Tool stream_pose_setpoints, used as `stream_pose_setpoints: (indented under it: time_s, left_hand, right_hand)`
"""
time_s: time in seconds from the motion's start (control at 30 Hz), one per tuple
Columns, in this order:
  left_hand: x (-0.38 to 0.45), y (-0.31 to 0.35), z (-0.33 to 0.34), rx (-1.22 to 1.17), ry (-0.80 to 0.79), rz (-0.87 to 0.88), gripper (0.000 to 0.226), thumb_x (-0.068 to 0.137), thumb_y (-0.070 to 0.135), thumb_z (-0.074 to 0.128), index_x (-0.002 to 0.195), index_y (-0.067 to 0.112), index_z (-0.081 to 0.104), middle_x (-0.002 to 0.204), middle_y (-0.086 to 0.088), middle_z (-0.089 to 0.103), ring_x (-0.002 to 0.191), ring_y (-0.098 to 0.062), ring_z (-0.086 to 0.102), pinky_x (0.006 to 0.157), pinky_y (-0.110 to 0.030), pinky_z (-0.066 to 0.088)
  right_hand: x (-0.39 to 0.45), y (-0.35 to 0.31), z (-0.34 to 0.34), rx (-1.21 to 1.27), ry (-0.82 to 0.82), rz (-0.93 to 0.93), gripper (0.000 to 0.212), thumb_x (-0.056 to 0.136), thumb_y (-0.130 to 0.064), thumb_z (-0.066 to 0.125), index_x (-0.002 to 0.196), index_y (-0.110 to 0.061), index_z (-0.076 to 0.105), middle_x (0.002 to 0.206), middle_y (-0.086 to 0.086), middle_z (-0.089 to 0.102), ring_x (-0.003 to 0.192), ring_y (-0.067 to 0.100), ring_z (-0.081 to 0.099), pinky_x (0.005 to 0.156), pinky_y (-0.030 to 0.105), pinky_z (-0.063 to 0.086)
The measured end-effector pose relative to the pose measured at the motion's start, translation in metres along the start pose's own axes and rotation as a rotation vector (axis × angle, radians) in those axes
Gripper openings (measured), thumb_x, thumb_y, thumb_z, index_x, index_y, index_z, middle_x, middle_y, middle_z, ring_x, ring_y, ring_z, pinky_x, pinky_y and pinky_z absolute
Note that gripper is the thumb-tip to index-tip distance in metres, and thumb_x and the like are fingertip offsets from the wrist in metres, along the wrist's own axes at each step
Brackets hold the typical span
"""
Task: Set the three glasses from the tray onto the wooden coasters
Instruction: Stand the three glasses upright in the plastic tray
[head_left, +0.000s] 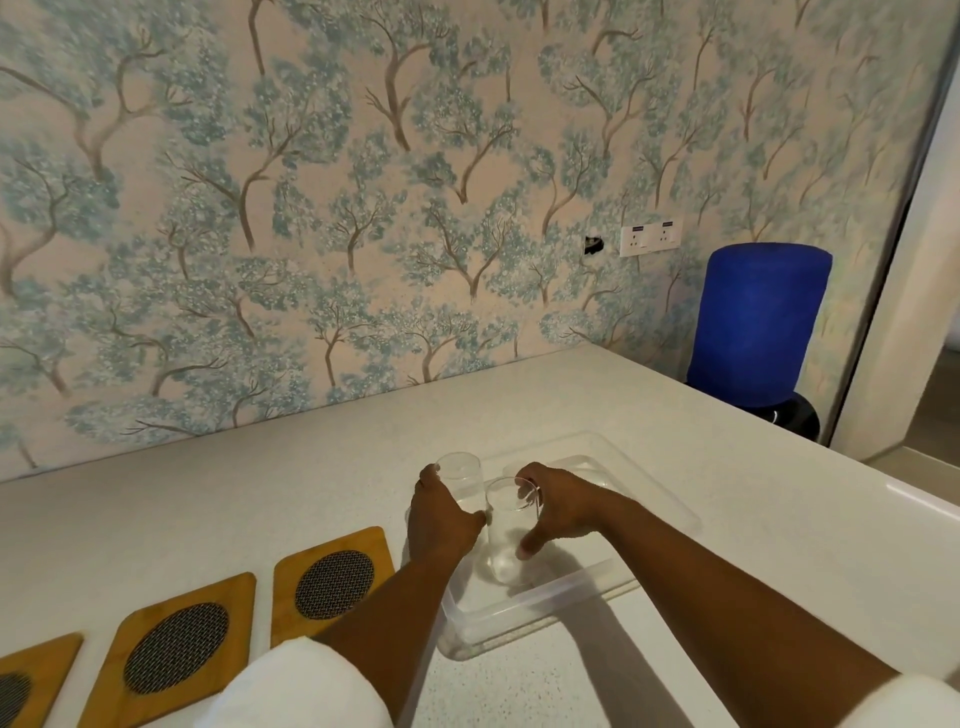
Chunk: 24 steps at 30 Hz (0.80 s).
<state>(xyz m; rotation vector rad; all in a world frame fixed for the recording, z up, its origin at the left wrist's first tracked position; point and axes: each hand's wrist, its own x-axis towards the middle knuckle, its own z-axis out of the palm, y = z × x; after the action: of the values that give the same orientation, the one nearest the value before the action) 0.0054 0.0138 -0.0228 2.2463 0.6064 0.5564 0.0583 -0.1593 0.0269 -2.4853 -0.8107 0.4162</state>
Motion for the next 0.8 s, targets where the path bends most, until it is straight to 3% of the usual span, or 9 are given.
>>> stream_pose_setpoints:
  time_s: [0.1,0.2,0.3,0.43,0.53,0.67,0.8]
  left_hand:
    - [-0.006,-0.006,0.003,0.081,0.012,0.005,0.107,0.053,0.029,0.09,0.139,0.012,0.029,0.138,-0.011,0.045,0.127,-0.028,0.045,0.104,-0.04,0.043]
    - [-0.011,-0.013,0.007,0.14,0.006,-0.012,0.095,0.058,0.012,0.081,0.138,0.008,0.028,0.139,-0.014,0.04,0.131,-0.03,0.038,0.11,-0.042,0.036]
    - [-0.011,-0.016,0.009,0.156,-0.038,-0.037,0.091,0.064,0.005,0.074,0.141,0.004,0.026,0.147,-0.017,0.034,0.138,-0.032,0.031,0.112,-0.043,0.034]
    - [-0.013,-0.017,0.008,0.192,-0.102,-0.052,0.094,0.073,0.0,0.065,0.149,0.0,0.01,0.159,-0.017,0.009,0.147,-0.029,0.011,0.116,-0.04,0.028]
    - [-0.014,-0.019,0.007,0.207,-0.121,-0.047,0.09,0.074,-0.001,0.065,0.148,0.0,0.014,0.16,-0.015,0.007,0.145,-0.029,0.019,0.113,-0.041,0.034]
    - [-0.014,-0.021,0.006,0.184,-0.104,-0.08,0.068,0.07,-0.002,0.066,0.133,-0.001,0.04,0.16,-0.009,0.014,0.139,-0.026,0.035,0.103,-0.037,0.045]
    - [-0.014,-0.021,0.007,0.177,-0.105,-0.087,0.072,0.07,-0.003,0.066,0.136,-0.002,0.037,0.16,-0.009,0.012,0.135,-0.03,0.041,0.103,-0.04,0.045]
  right_hand:
    - [0.003,0.002,-0.011,-0.145,-0.012,0.007,0.077,0.066,-0.011,0.082,0.133,-0.015,0.044,0.126,0.003,0.049,0.115,0.019,0.042,0.088,0.031,0.048]
    - [0.005,0.006,-0.017,-0.241,0.104,0.018,0.062,0.073,-0.001,0.064,0.131,-0.012,0.047,0.126,0.007,0.049,0.122,0.025,0.039,0.084,0.032,0.049]
    - [0.009,0.013,-0.015,-0.321,0.244,0.029,0.058,0.075,-0.002,0.06,0.131,-0.011,0.048,0.127,0.007,0.048,0.124,0.027,0.038,0.082,0.033,0.047]
    - [0.019,0.02,-0.006,-0.459,0.295,0.092,0.061,0.076,-0.011,0.061,0.135,-0.011,0.045,0.132,0.006,0.047,0.127,0.029,0.036,0.093,0.039,0.044]
    - [0.027,0.028,0.003,-0.547,0.26,0.149,0.059,0.079,-0.015,0.06,0.135,-0.011,0.043,0.134,0.007,0.048,0.131,0.031,0.035,0.099,0.044,0.039]
    - [0.034,0.039,0.011,-0.55,0.218,0.179,0.052,0.081,-0.015,0.057,0.131,-0.012,0.043,0.129,0.008,0.051,0.125,0.031,0.045,0.102,0.049,0.037]
    - [0.039,0.047,0.019,-0.582,0.221,0.17,0.055,0.083,-0.016,0.057,0.136,-0.012,0.041,0.13,0.007,0.053,0.121,0.03,0.052,0.103,0.047,0.038]
